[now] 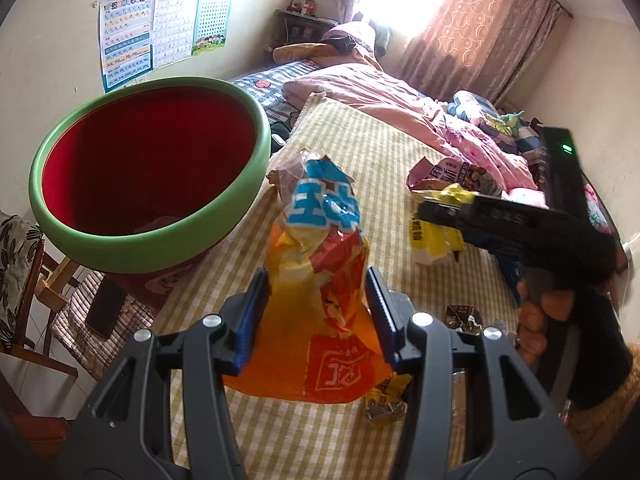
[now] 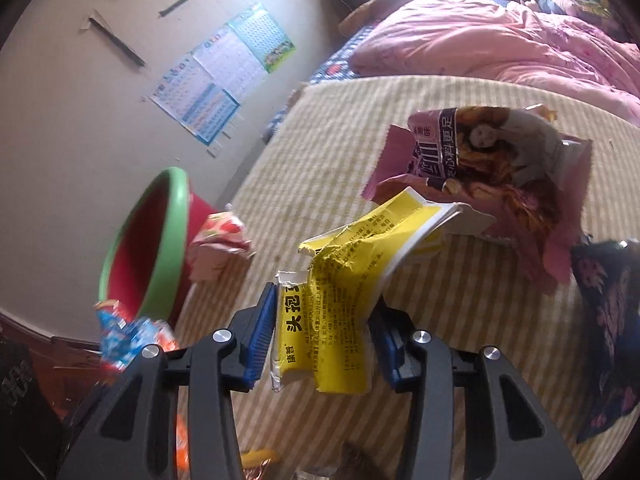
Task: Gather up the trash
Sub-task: 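Grasp the yellow wrapper with the right tool, then carry the chip bag and yellow wrapper over the tub and release both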
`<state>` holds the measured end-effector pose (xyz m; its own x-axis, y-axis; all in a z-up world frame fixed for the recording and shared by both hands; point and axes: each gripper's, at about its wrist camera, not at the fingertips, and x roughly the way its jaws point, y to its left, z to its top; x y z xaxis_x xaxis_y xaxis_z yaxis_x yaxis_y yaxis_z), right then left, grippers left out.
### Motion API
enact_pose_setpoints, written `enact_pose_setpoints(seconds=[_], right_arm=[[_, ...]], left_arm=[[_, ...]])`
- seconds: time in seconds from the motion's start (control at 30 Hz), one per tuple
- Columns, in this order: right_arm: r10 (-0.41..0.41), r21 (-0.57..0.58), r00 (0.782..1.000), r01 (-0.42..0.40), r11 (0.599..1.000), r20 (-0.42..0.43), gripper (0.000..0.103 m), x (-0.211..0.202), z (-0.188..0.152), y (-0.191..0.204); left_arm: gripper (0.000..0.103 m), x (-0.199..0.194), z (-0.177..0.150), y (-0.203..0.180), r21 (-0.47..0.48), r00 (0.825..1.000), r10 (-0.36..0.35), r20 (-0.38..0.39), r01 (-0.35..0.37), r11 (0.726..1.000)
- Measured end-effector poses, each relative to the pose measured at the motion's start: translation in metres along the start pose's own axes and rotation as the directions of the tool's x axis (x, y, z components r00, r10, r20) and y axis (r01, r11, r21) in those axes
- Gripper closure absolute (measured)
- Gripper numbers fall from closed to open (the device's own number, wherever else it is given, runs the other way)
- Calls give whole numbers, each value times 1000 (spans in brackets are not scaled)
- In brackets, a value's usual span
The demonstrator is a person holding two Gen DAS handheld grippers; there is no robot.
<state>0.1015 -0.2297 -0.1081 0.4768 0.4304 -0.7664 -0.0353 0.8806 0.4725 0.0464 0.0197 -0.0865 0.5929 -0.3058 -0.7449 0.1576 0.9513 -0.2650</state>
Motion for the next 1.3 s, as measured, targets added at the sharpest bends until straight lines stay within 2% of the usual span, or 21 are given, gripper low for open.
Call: enact_pose_setpoints(seconds=[0.23, 0.43, 0.6, 0.83, 1.3], right_arm=[[15, -55, 996, -11, 998, 84, 59, -54, -23, 16], [-7, -138, 984, 32, 990, 180, 59, -95, -39, 37], [-17, -184, 970, 63, 981, 243, 59, -117, -49, 53], [13, -231, 955, 58, 971, 296, 59, -134, -54, 75], [28, -269, 950, 59, 961, 311, 59, -133, -57, 89]], left_arm=[[56, -10, 14, -8, 6, 999, -1, 45, 0, 1000], [56, -25, 24, -21, 34, 994, -1, 108, -3, 999], [56, -44, 29, -13, 6, 987, 20, 160, -21, 1000], [55, -70, 37, -14, -1, 971, 44, 236, -45, 999], [55, -91, 31, -13, -17, 954, 110, 280, -110, 994]])
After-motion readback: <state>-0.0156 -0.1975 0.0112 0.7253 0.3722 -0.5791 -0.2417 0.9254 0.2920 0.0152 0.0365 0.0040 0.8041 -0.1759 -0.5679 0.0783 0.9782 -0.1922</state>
